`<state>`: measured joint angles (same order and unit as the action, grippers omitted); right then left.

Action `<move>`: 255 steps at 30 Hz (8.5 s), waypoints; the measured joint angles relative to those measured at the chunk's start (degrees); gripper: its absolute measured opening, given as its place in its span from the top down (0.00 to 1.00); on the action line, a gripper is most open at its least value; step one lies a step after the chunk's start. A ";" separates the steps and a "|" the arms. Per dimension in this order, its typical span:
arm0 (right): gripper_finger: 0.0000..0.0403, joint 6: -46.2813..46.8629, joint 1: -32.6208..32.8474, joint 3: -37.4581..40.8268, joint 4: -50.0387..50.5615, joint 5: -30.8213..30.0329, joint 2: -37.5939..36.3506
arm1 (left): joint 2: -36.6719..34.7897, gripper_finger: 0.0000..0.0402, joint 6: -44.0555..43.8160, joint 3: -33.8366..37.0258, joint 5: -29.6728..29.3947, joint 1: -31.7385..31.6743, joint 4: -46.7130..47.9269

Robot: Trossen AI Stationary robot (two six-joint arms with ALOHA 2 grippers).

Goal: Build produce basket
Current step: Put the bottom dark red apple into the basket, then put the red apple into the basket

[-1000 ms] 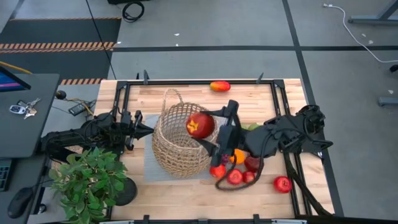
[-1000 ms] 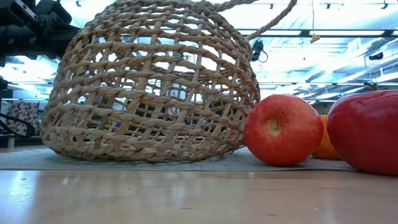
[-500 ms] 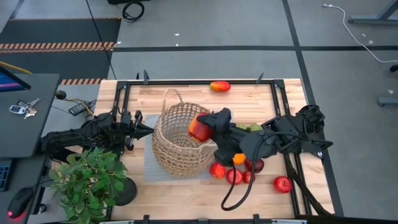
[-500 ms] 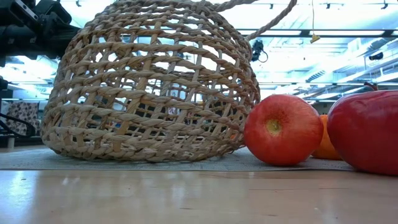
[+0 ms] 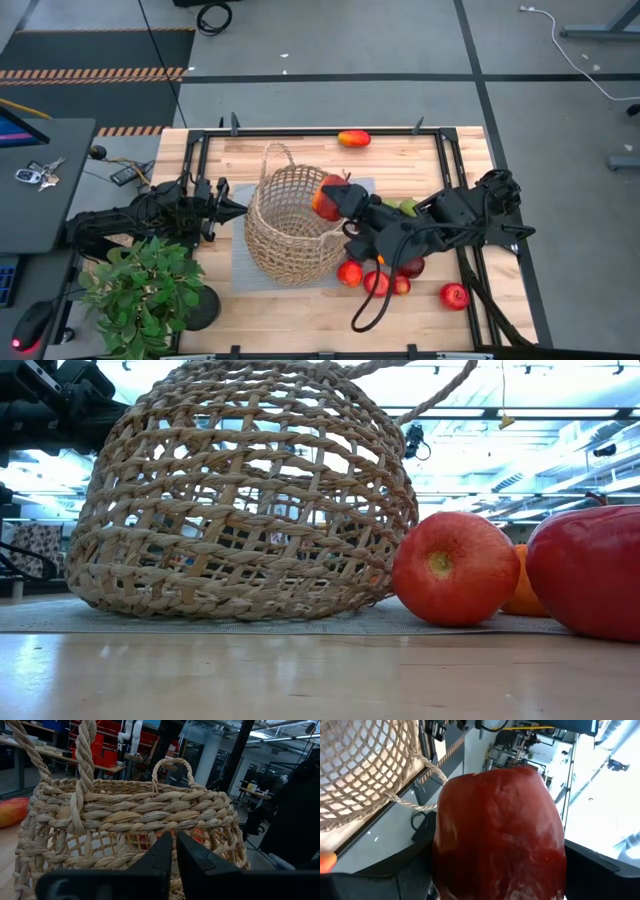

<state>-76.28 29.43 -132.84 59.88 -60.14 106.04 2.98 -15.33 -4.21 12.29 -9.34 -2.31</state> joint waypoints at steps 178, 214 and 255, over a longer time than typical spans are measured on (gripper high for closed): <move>0.03 132.73 5.16 13.46 29.95 46.77 18.85 | 0.00 0.92 0.00 0.00 -0.01 -0.02 -0.42; 0.01 141.29 6.43 56.12 -3.75 47.66 4.20 | 0.00 0.91 0.02 -0.02 -0.02 0.00 -0.44; 0.07 100.07 3.78 56.37 -60.24 30.67 -19.30 | -0.02 0.93 0.00 -0.02 -0.02 -0.01 -0.44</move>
<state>23.79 33.21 -76.47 -0.36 -29.47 86.74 2.96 -15.33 -4.23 12.27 -9.36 -2.74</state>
